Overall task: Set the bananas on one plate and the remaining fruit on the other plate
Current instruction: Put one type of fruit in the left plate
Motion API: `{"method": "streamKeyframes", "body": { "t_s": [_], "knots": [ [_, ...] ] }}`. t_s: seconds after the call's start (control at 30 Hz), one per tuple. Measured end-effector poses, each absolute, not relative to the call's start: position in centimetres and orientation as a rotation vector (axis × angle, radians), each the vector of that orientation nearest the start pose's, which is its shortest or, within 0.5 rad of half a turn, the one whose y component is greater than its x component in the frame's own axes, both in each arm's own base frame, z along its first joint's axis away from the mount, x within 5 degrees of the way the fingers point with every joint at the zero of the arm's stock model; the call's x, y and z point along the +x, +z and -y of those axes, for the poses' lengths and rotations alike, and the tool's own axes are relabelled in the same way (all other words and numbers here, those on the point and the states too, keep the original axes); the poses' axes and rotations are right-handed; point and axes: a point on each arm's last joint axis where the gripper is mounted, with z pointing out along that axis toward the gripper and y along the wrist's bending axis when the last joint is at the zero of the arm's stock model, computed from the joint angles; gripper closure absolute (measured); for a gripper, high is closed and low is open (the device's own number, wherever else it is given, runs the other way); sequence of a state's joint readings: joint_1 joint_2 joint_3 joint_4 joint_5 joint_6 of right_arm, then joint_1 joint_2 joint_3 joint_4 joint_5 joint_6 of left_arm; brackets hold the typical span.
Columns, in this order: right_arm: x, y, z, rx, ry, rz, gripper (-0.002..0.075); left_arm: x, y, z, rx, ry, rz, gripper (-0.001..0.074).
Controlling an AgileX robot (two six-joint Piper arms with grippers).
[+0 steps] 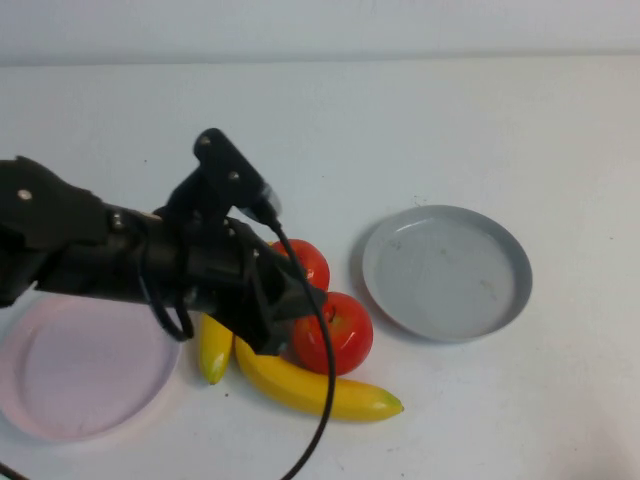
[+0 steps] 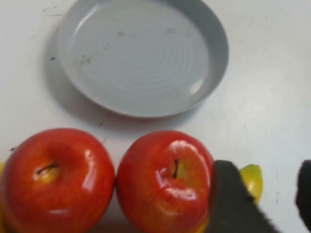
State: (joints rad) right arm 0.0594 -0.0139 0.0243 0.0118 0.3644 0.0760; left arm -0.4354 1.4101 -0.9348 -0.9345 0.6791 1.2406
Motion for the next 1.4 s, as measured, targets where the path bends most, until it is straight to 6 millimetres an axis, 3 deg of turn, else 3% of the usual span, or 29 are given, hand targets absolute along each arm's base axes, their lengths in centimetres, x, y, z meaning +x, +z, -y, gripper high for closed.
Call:
{"method": "streamKeyframes", "body": {
  "t_s": [0.13,0.27,0.4,0.6,0.77,1.4],
  "knots": [
    [5.3,17.3,-0.4,0.023,0.106,-1.860,0.0741,24.5,26.1,18.1,1.239,-0.682,-2.029,0.0185],
    [5.3,17.3,-0.4,0.023,0.106,-1.860,0.0742,25.6,24.0,18.9,1.212,-0.683,-2.077,0.0072],
    [5.3,17.3,-0.4,0.023,0.106,-1.860,0.0742,26.1,22.9,19.2,1.284,-0.634,-2.036,0.0066],
    [5.3,17.3,-0.4,0.023,0.106,-1.860,0.0742,26.2,23.0,19.4,1.500,-0.524,-1.805,0.0066],
    [5.3,17.3,-0.4,0.023,0.106,-1.860,0.0742,26.3,23.1,19.5,1.557,-0.482,-1.705,0.0066],
    [5.3,17.3,-0.4,0.023,0.106,-1.860,0.0742,27.5,19.6,20.2,1.558,-0.535,-1.795,0.0066]
  ]
}}
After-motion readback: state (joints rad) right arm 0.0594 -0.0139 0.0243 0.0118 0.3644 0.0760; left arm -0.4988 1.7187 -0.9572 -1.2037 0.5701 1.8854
